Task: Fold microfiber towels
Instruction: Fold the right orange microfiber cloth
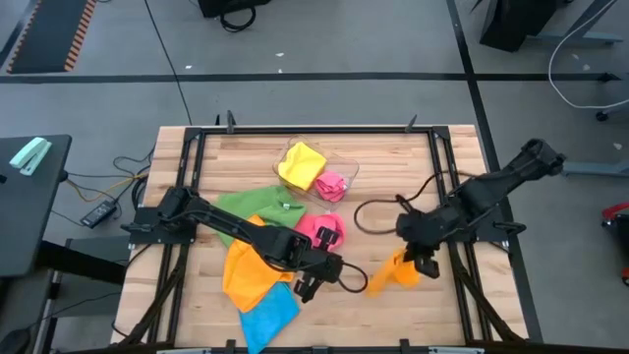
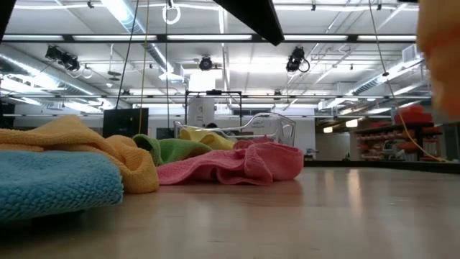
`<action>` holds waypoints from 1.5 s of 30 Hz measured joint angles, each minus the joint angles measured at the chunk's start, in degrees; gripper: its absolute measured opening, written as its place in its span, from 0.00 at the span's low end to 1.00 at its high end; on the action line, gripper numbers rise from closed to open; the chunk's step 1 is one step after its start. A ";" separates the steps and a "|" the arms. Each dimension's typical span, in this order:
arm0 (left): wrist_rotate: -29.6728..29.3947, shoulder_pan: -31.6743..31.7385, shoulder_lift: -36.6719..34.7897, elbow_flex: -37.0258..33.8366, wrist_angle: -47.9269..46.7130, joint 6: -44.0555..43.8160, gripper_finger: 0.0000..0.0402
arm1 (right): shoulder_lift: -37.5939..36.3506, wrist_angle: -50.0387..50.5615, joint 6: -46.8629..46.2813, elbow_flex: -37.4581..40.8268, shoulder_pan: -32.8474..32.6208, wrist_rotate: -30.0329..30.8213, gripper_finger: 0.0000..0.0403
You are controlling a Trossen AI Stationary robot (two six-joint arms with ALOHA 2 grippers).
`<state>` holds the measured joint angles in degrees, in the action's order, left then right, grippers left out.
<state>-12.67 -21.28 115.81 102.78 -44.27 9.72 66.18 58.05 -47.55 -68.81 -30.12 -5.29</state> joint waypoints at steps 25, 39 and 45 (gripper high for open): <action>0.09 -0.63 -0.24 -0.04 -0.40 -0.85 0.03 | 9.24 10.12 8.50 10.90 22.84 9.64 0.03; 0.09 -0.48 -0.20 -0.04 2.34 -1.64 0.08 | 14.19 -21.18 9.59 19.67 8.09 -2.26 0.22; 0.11 -0.87 -0.20 -0.04 2.86 -1.70 0.05 | 18.39 -30.85 8.45 18.86 4.22 -4.91 0.39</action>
<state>-12.56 -22.15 115.61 102.74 -41.41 8.01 84.57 27.19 -39.10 -49.94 -25.90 -10.21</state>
